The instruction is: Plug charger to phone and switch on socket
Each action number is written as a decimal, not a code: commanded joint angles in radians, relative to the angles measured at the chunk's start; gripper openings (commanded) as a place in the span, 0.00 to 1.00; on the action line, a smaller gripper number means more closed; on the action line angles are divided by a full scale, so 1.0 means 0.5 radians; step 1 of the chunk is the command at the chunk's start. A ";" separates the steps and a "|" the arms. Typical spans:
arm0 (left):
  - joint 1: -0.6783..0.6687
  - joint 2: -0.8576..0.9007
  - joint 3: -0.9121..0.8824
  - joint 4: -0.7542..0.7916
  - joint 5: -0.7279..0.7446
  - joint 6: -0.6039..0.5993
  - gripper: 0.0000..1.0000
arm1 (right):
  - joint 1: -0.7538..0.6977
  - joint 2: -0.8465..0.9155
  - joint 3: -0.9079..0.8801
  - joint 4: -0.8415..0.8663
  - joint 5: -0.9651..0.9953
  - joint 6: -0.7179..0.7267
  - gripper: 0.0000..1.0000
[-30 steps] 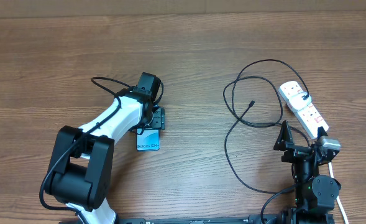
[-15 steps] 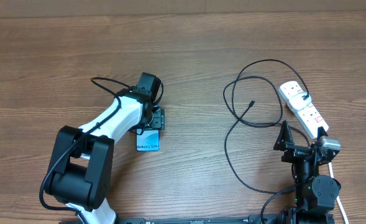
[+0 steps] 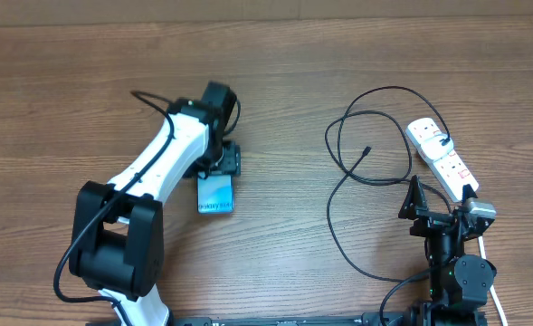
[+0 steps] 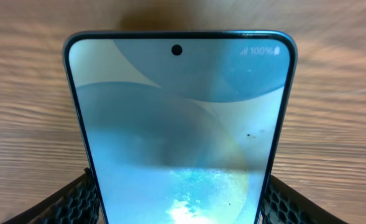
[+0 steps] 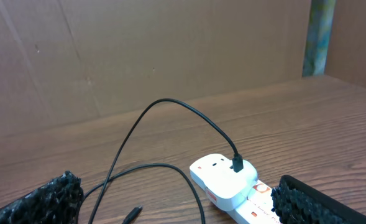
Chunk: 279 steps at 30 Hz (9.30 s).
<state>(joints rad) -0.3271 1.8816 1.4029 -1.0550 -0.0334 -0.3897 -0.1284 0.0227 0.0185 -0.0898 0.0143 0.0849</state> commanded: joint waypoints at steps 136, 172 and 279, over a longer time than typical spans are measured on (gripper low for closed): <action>0.267 0.629 1.161 -0.259 1.545 -0.942 0.04 | 1.222 2.499 1.331 0.356 -0.457 1.064 1.00; 0.204 0.629 1.161 -0.228 1.740 -1.085 0.04 | 1.376 3.117 1.656 0.729 -0.267 1.089 0.50; 0.182 -0.004 -1.321 4.478 1.117 -2.129 1.00 | 1.128 3.282 1.731 1.280 -0.919 2.462 0.04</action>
<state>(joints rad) -0.2398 1.8641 0.7444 1.1759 0.5652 -1.4002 0.4107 1.6638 0.8490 0.5301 -0.4484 1.3151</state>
